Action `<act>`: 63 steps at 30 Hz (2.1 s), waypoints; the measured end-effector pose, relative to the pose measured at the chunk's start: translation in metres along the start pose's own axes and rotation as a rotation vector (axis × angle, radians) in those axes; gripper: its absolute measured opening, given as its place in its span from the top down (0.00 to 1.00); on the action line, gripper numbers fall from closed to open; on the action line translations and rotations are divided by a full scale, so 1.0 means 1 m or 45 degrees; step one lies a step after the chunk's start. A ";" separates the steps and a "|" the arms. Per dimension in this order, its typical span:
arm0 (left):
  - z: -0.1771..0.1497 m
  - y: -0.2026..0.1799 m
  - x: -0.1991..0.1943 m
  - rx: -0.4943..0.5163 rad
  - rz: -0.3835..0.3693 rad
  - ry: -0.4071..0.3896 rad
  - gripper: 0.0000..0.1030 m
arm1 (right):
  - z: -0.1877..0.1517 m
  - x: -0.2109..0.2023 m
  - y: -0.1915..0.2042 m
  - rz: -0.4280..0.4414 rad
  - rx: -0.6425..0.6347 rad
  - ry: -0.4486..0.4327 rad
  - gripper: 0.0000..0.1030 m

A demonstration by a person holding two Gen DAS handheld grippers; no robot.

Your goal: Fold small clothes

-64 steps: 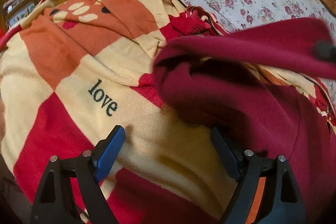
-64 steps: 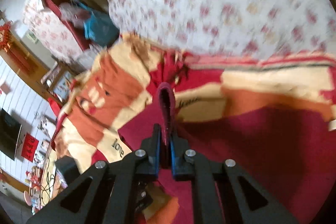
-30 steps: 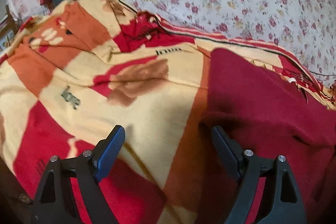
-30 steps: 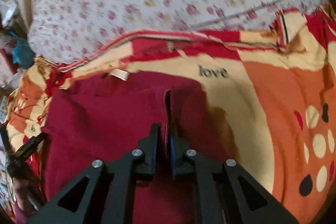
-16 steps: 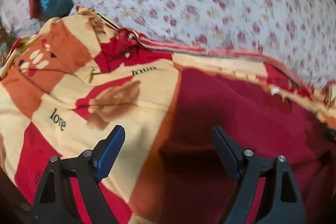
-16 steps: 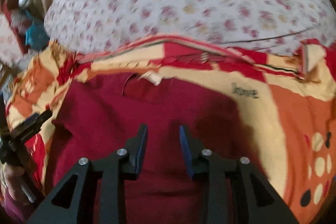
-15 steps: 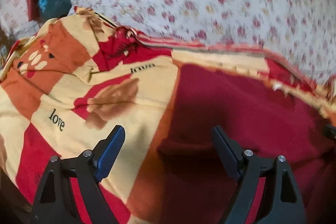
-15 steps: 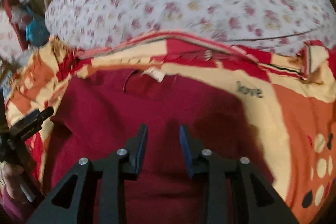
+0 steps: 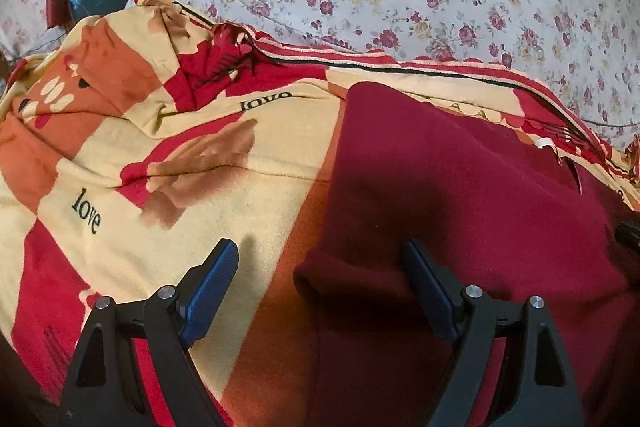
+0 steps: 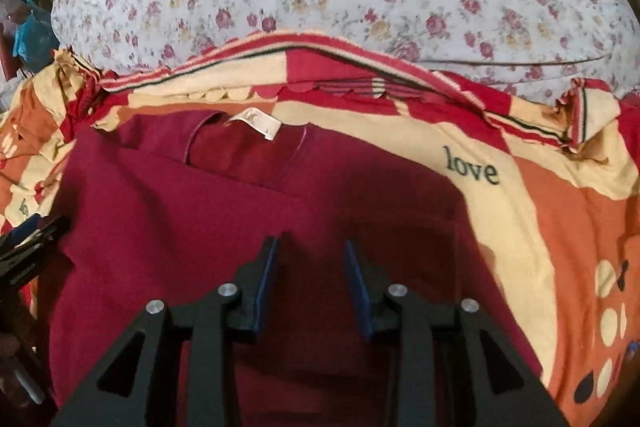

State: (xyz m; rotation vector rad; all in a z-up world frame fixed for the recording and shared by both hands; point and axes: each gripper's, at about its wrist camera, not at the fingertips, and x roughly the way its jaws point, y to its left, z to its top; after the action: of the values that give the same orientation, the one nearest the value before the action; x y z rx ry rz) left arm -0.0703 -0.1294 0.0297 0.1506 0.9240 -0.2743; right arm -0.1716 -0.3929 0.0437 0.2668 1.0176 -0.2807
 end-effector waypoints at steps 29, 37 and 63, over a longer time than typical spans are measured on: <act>-0.042 -0.012 -0.087 0.156 -0.082 -0.053 0.35 | -0.133 -0.121 -0.004 0.468 -0.036 0.140 0.47; -0.047 -0.009 -0.101 0.185 -0.053 -0.083 0.35 | -0.161 -0.123 0.023 0.581 -0.077 0.213 0.47; -0.046 0.003 -0.096 0.120 -0.058 -0.069 0.35 | -0.135 -0.104 0.038 0.652 0.032 0.093 0.93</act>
State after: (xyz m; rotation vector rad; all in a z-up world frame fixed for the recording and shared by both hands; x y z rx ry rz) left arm -0.1594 -0.0986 0.0790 0.2078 0.8620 -0.3627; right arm -0.3173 -0.3000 0.0689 0.5504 0.9821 0.1821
